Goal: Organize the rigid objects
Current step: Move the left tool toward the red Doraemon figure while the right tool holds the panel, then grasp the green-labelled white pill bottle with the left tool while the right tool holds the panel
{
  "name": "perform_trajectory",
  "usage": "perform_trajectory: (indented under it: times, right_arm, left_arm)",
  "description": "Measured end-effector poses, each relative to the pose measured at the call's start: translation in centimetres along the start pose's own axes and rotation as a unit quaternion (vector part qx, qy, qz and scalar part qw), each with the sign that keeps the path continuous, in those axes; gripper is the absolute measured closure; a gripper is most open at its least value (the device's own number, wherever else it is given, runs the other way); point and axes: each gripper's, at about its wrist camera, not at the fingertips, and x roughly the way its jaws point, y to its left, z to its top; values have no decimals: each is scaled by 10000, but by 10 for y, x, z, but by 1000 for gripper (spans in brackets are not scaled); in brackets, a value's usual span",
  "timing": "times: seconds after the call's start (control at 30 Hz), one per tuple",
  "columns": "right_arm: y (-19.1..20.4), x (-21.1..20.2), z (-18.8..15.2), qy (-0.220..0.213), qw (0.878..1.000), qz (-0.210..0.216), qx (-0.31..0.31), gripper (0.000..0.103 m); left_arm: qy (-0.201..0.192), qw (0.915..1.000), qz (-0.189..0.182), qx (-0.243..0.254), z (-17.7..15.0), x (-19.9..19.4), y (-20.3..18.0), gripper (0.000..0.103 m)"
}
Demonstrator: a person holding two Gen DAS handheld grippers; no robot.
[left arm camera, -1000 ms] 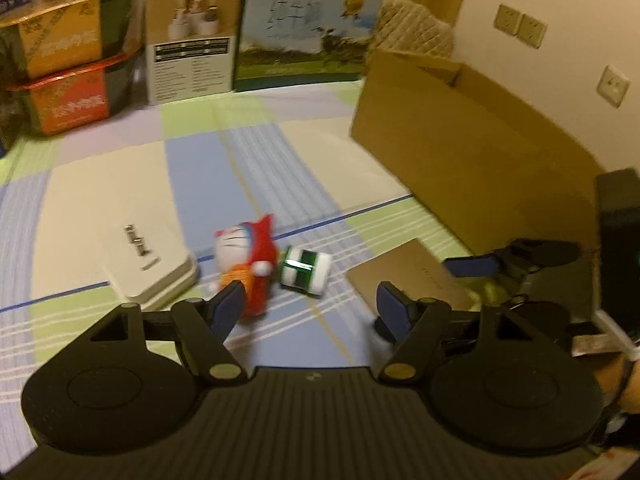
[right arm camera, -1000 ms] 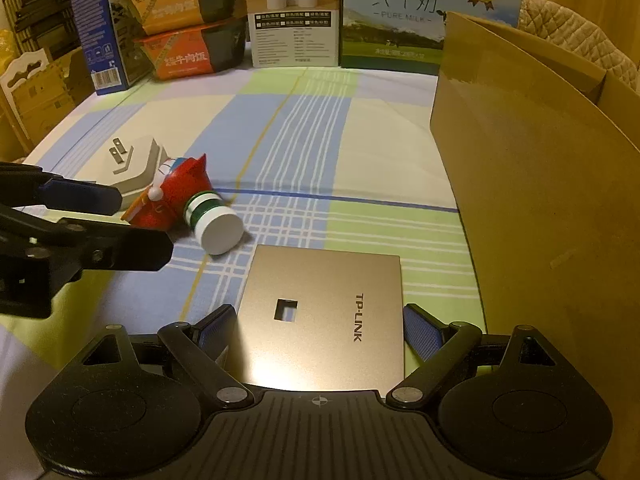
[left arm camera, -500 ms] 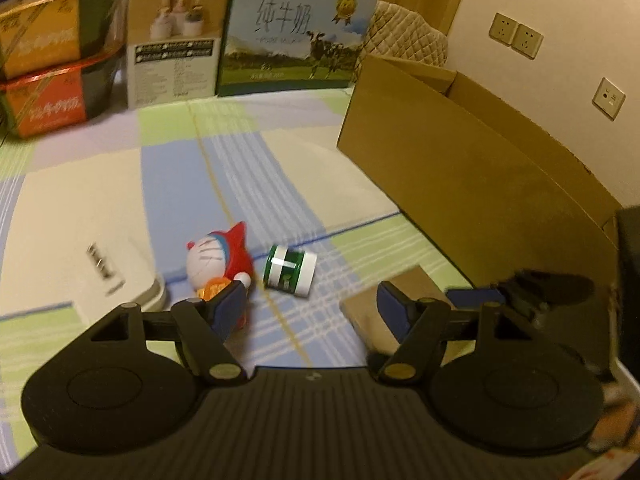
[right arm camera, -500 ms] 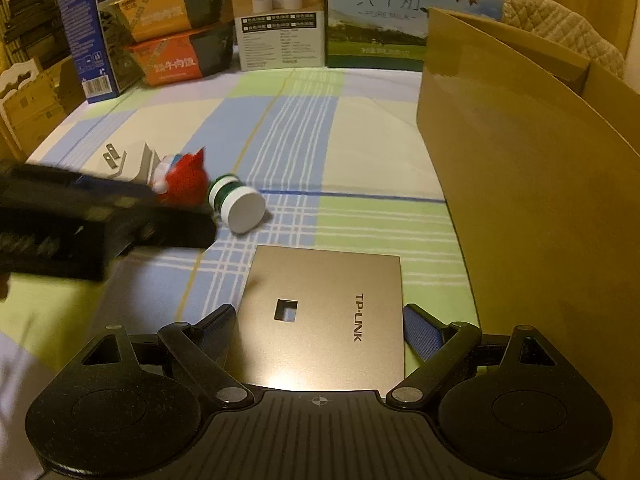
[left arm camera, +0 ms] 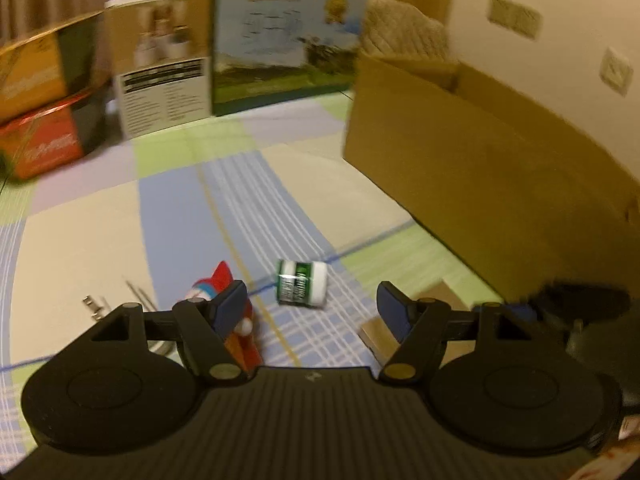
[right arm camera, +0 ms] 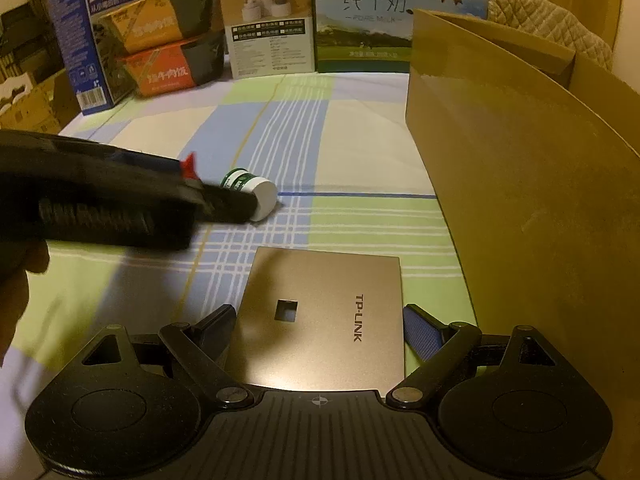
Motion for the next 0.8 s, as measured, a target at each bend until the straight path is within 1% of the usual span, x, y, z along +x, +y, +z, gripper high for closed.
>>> perform_trajectory:
  times: [0.07, 0.2, 0.27, 0.33, 0.4, 0.5, 0.53, 0.6, 0.67, 0.73, 0.8]
  right_arm:
    - [0, -2, 0, -44, 10000, 13, 35, 17]
    - [1, -7, 1, -196, 9998, 9, 0, 17]
    - [1, -7, 3, -218, 9998, 9, 20, 17]
    - [2, -6, 4, -219, 9998, -36, -20, 17]
    - [2, -5, 4, -209, 9998, -65, 10, 17]
    - [2, -8, 3, -184, 9996, -189, 51, 17]
    - [4, -9, 2, -164, 9995, -259, 34, 17]
    - [6, -14, -3, -145, 9992, -381, 58, 17]
    - [5, -16, -9, -85, 9990, -399, 179, 17]
    - [4, -20, -15, -51, 9989, -353, 300, 17]
    - [4, -23, -18, -45, 9989, -308, 349, 17]
  left_arm:
    - [-31, 10000, -33, -61, 4, 2, 2, 35]
    - [57, 9997, -20, 247, 18, 14, -2, 35]
    - [179, 9988, 31, 464, 24, 23, -6, 35]
    - [409, 9968, 68, 687, 28, 32, -8, 36]
    - [633, 9951, 117, 749, 30, 43, -6, 41]
    - [800, 9921, 146, 955, 31, 51, -7, 43]
    - [866, 9909, 143, 1023, 31, 54, -8, 45]
    - [995, 9874, 114, 1226, 33, 59, -12, 54]
    - [1142, 9819, 122, 1506, 34, 63, -19, 67]
    - [1291, 9770, 99, 1693, 35, 66, -26, 69]
    - [1288, 9748, 151, 1816, 34, 62, -33, 74]
